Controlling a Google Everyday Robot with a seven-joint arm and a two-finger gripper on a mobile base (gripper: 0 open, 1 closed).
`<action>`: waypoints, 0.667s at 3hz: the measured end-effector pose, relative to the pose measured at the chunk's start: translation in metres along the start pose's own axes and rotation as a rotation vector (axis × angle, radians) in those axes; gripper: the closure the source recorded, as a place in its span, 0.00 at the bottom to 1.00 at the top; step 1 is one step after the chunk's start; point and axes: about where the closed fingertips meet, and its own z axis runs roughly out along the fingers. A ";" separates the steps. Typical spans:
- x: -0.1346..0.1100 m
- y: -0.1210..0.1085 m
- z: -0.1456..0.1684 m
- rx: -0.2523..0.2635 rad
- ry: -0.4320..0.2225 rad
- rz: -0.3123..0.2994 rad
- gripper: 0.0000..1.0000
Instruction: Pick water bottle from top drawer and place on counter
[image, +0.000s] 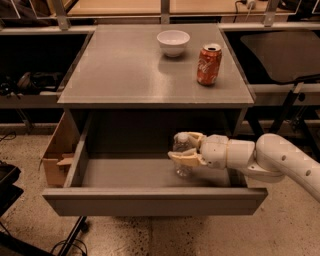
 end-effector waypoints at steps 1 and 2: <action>0.000 0.000 0.000 -0.001 0.000 0.001 0.87; -0.027 0.001 -0.011 -0.020 0.055 0.013 1.00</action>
Offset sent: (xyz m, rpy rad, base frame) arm -0.0270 -0.0242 0.1337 -0.2258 0.1630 0.0355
